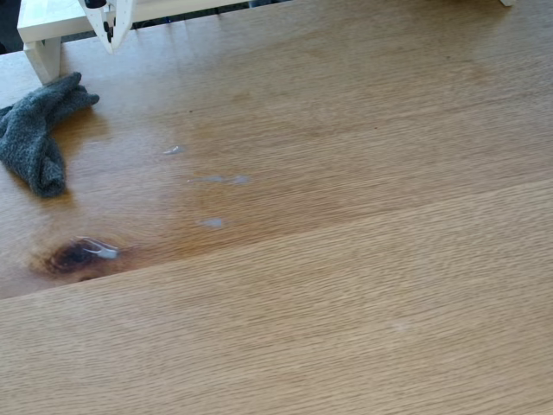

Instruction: Clean the area in front of the robot

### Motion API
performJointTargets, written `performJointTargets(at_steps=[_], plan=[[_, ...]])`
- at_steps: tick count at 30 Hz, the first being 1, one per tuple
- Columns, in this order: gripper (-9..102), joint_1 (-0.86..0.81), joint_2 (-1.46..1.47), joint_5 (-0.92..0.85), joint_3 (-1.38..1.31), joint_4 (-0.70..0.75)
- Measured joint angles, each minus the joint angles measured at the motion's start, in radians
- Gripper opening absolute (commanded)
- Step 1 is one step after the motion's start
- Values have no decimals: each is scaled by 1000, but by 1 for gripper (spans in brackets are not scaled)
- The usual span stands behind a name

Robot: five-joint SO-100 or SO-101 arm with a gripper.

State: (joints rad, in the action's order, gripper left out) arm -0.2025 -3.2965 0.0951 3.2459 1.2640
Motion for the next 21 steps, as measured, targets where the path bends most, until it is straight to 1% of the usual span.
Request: performJointTargets(at_steps=[2,6,7,11,15,18,21], plan=[[0,-9,0,-8,0,0],[0,-189,0,-21,0,0],[0,-202,0,-28,0,0],[0,-236,0,-29,0,0],[0,-227,0,-37,0,0],[8,-222,3,-32,0,-9],[10,-201,31,-64,0,-41]])
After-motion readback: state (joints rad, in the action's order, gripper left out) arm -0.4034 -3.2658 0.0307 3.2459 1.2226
